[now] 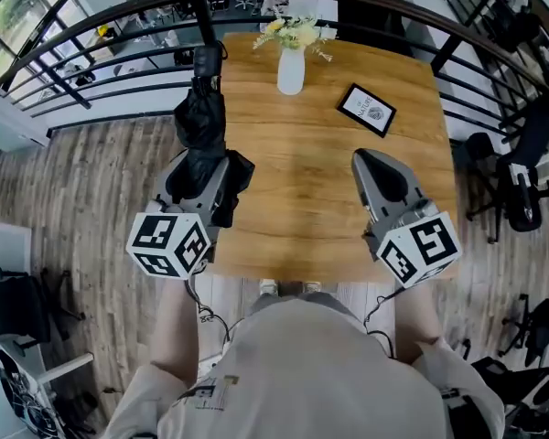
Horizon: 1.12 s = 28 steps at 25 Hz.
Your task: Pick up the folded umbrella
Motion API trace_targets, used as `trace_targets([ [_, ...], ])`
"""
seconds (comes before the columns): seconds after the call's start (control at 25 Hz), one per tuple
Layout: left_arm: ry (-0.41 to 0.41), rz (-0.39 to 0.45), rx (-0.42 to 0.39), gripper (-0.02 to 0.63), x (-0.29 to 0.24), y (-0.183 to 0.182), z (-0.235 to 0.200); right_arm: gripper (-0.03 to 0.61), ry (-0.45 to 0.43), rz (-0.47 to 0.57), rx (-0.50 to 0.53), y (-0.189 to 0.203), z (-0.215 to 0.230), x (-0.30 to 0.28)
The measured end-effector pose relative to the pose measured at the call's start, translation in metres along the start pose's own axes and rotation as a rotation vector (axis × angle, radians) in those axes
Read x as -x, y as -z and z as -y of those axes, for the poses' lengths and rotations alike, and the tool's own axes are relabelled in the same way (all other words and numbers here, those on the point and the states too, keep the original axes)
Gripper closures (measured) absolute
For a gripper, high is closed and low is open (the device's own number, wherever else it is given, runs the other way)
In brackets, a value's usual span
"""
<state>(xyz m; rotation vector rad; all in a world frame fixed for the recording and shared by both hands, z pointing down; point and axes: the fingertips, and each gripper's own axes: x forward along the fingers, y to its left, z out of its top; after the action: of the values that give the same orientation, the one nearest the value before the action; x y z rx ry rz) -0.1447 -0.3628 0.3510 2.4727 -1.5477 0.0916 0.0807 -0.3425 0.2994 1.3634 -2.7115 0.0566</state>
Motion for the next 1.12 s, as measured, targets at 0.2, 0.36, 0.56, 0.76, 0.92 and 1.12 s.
trace_targets([
  [0.2, -0.018, 0.173, -0.093, 0.360, 0.035, -0.066, 0.021, 0.549, 0.046, 0.102, 0.122, -0.057, -0.002, 0.039],
  [0.36, -0.042, 0.275, -0.191, 0.360, 0.053, -0.097, 0.041, 0.549, 0.068, 0.187, 0.133, -0.086, 0.002, 0.063],
  [0.56, -0.050, 0.342, -0.255, 0.360, 0.070, -0.099, 0.062, 0.549, 0.085, 0.207, 0.152, -0.085, 0.008, 0.081],
  [0.76, -0.037, 0.307, -0.280, 0.360, 0.071, -0.084, 0.069, 0.550, 0.075, 0.193, 0.127, -0.075, 0.009, 0.086],
  [0.92, -0.041, 0.257, -0.265, 0.360, 0.066, -0.074, 0.062, 0.551, 0.060, 0.158, 0.115, -0.066, 0.007, 0.080],
  [1.12, -0.044, 0.222, -0.237, 0.360, 0.070, -0.053, 0.067, 0.549, 0.048, 0.119, 0.118, -0.045, 0.003, 0.087],
])
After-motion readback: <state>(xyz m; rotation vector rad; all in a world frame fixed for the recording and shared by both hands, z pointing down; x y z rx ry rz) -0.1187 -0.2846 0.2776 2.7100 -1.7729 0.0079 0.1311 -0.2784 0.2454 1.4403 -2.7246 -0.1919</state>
